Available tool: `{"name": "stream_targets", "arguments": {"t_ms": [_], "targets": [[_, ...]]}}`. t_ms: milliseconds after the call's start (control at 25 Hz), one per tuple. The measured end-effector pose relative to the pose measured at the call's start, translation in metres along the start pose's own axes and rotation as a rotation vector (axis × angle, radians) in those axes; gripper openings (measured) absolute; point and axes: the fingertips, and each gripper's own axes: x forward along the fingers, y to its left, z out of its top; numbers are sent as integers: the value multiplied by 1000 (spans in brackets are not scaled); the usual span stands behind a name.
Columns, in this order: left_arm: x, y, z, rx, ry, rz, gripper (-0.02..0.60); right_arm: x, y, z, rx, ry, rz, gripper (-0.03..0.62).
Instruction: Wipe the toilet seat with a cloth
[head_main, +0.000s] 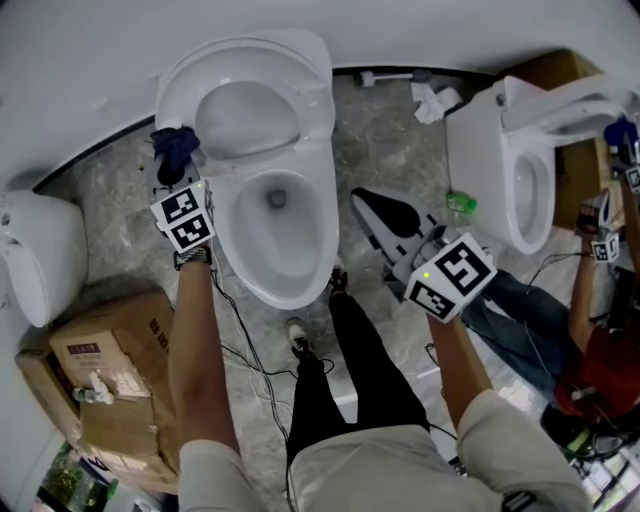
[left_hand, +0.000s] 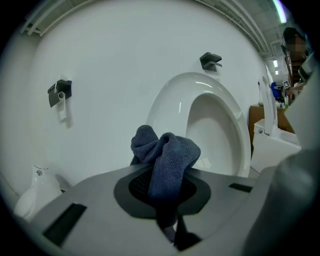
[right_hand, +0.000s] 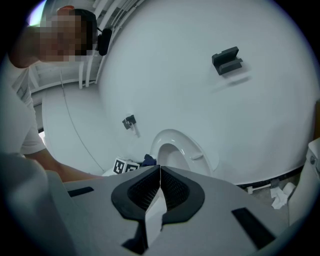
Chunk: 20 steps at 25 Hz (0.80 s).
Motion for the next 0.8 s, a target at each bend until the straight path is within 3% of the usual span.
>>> {"name": "stream_targets", "arguments": {"t_ms": [320, 600, 800], "targets": [[-11, -6, 42, -6, -99, -23, 35, -5, 1, 13, -8, -20, -13, 29], [-1, -5, 58, 9, -70, -14, 36, -9, 5, 11, 5, -19, -15, 29], [-3, -10, 78, -12, -111, -32, 37, -14, -1, 15, 4, -19, -25, 29]]}}
